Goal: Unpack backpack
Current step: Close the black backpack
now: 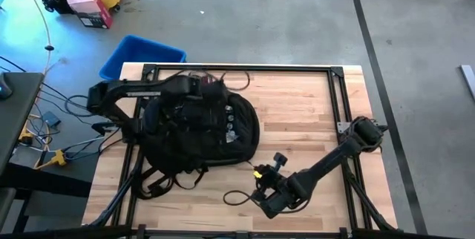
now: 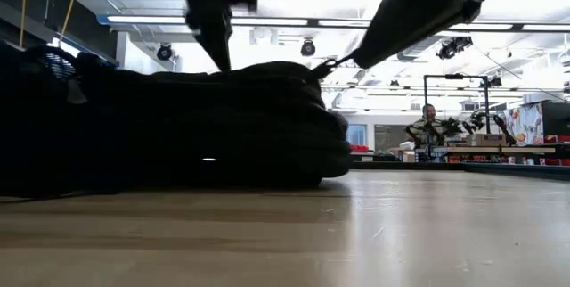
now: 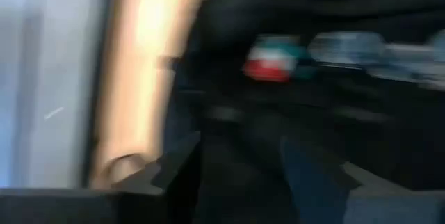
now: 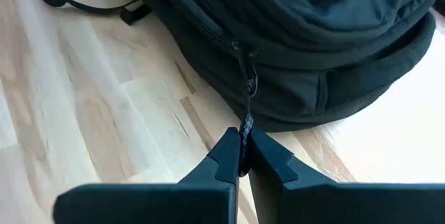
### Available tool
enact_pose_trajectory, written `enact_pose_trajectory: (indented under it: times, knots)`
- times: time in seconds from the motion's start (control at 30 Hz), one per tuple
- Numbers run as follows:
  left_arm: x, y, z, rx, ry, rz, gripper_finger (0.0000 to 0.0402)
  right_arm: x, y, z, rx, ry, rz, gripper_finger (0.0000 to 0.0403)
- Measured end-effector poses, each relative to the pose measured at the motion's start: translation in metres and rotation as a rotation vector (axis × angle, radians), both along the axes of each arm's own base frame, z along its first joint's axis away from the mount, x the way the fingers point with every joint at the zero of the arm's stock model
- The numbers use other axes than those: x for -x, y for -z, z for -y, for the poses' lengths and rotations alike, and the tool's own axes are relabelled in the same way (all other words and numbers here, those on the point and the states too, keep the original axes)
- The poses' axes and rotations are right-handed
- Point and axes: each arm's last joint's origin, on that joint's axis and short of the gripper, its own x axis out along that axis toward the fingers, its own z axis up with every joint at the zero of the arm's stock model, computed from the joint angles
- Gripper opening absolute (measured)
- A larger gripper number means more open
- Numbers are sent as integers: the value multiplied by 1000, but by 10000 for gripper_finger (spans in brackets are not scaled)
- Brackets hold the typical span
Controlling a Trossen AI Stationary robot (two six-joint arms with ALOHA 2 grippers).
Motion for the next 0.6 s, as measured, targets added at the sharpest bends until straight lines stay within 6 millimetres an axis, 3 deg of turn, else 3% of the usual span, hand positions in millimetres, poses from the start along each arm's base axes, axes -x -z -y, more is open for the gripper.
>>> enact_pose_trajectory:
  times: [0.17, 0.27, 0.37, 0.5, 0.6]
  knots:
    - [-5, -13, 50, 190, 268, 139, 227, 0, 0, 0, 3, 0, 4, 0]
    - [-23, -7, 80, 244, 385, 214, 228, -1, 0, 0, 3, 2, 5, 0]
    - [-40, 13, 110, 244, 520, 211, 227, -1, 0, 0, 0, 2, 9, 0]
    - [-56, 45, 143, 51, 581, 158, 227, -1, 0, 1, 1, 3, 9, 0]
    - [-61, 61, 152, -166, 508, 114, 227, -1, 0, 0, 3, 1, 10, 0]
